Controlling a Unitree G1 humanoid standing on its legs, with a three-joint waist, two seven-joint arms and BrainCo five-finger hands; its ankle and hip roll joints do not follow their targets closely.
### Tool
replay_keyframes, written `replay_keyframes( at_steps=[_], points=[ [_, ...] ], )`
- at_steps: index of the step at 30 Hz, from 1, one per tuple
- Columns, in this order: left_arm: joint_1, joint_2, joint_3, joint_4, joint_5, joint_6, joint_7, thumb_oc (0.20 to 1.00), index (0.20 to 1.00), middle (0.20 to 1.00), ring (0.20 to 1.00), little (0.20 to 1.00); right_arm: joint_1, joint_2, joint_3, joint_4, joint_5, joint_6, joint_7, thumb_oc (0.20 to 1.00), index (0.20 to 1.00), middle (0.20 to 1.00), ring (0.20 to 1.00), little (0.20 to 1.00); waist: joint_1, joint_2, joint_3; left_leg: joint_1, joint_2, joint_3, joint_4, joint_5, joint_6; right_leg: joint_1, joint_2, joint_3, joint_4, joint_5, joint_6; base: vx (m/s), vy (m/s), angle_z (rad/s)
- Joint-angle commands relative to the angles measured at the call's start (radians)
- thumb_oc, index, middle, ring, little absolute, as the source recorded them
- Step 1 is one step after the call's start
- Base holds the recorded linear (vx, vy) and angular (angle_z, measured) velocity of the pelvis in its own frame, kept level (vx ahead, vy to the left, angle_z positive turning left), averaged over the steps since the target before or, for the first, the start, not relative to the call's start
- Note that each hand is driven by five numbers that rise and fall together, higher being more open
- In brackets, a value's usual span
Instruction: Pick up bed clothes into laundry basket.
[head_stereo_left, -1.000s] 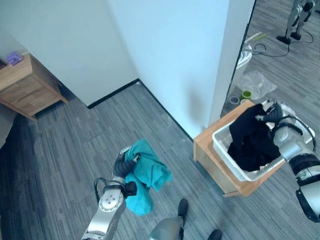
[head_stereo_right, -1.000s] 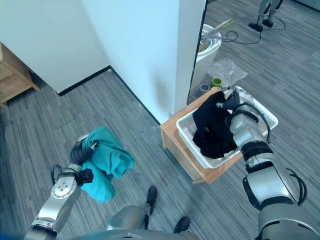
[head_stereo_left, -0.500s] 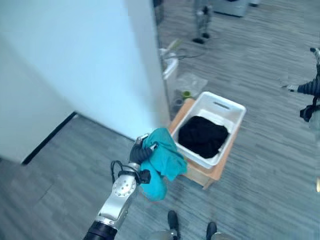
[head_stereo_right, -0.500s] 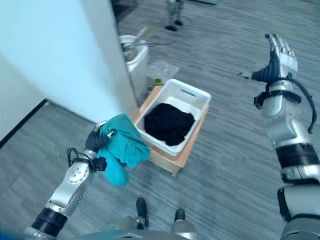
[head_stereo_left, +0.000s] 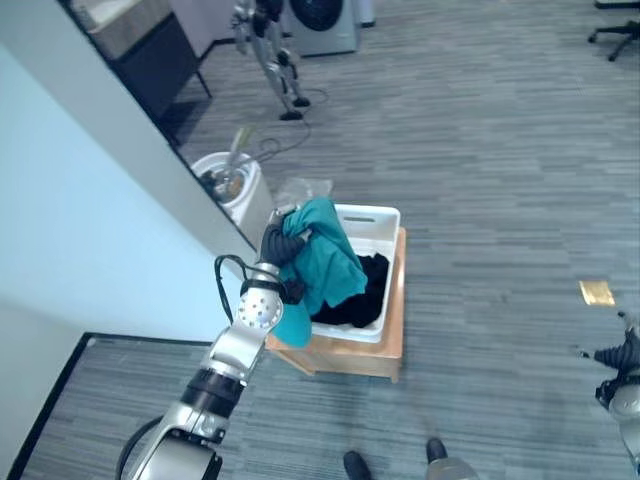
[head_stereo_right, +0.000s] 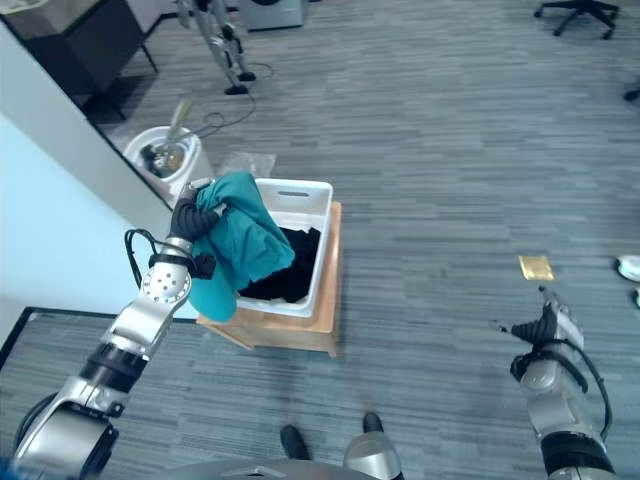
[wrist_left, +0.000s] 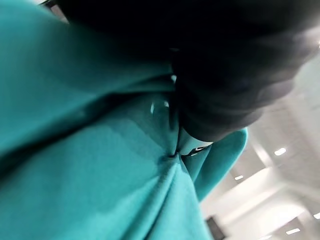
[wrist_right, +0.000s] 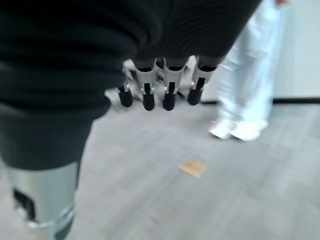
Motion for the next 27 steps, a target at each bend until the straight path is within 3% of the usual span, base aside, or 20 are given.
replay_keyframes(
  at_steps=[1, 8, 16, 17, 24, 25, 27],
  points=[
    [-0.129, 0.058, 0.039, 0.115, 0.047, 0.019, 0.098, 0.2, 0.2, 0.2, 0.2, 0.2, 0.027, 0.011, -0.04, 0.024, 0.135, -0.035, 0.006, 1.0, 1.0, 1.0, 1.0, 1.0, -0.017, -0.05, -0.006, 0.086, 0.04, 0.076, 0.014, -0.082, -0.089, -0.054, -0.128, -0.069, 0.02, 0.07, 0.126, -0.02, 0.008, -0.47],
    [-0.319, 0.05, 0.016, 0.492, 0.006, 0.032, 0.134, 0.2, 0.2, 0.2, 0.2, 0.2, 0.001, 0.03, -0.053, 0.03, 0.317, -0.11, -0.001, 1.0, 1.0, 1.0, 1.0, 1.0, -0.066, -0.042, 0.051, -0.011, 0.046, 0.109, 0.014, -0.073, -0.106, -0.187, -0.13, -0.049, 0.02, 0.096, 0.146, -0.05, 0.041, -0.25],
    [-0.447, 0.069, -0.03, 0.581, -0.094, -0.011, 0.102, 0.2, 0.2, 0.2, 0.2, 0.2, -0.043, 0.058, -0.011, -0.062, 0.394, -0.166, -0.006, 1.0, 1.0, 1.0, 1.0, 1.0, -0.089, -0.049, 0.109, -0.1, 0.065, 0.124, 0.014, -0.036, -0.122, -0.295, -0.14, -0.046, 0.018, 0.12, 0.146, -0.05, -0.006, -0.17],
    [-0.502, 0.05, -0.062, 0.655, -0.065, 0.008, 0.087, 1.0, 1.0, 1.0, 1.0, 1.0, -0.073, 0.093, 0.002, -0.047, 0.416, -0.182, -0.039, 1.0, 1.0, 1.0, 1.0, 1.0, -0.101, -0.041, 0.135, -0.137, 0.066, 0.122, 0.014, -0.023, -0.124, -0.329, -0.15, -0.047, 0.018, 0.128, 0.146, -0.07, 0.023, 0.01],
    [-0.526, 0.043, -0.058, 0.707, -0.013, 0.028, 0.11, 1.0, 1.0, 1.0, 1.0, 1.0, -0.049, 0.142, 0.04, -0.116, 0.426, -0.205, -0.032, 1.0, 1.0, 1.0, 1.0, 1.0, -0.121, -0.029, 0.159, -0.151, 0.064, 0.129, 0.014, -0.021, -0.128, -0.34, -0.158, -0.05, 0.018, 0.131, 0.146, -0.02, 0.001, 0.0],
    [-0.037, -0.262, -0.091, 0.277, -0.094, -0.08, 0.098, 1.0, 1.0, 1.0, 1.0, 1.0, -0.26, 0.157, 0.223, -0.091, 0.492, -0.209, 0.004, 1.0, 1.0, 1.0, 1.0, 1.0, 0.016, 0.117, 0.147, -0.032, 0.159, 0.059, 0.014, 0.086, -0.19, -0.189, -0.109, -0.143, 0.018, 0.057, 0.061, -0.01, -0.008, -0.1],
    [-0.03, -0.258, -0.091, 0.25, -0.092, -0.082, 0.099, 1.0, 1.0, 1.0, 1.0, 1.0, -0.278, 0.16, 0.225, -0.086, 0.497, -0.209, -0.001, 1.0, 1.0, 1.0, 1.0, 1.0, 0.024, 0.117, 0.143, -0.028, 0.157, 0.052, 0.014, 0.087, -0.188, -0.177, -0.111, -0.146, 0.018, 0.053, 0.059, 0.01, -0.004, -0.25]
  ],
)
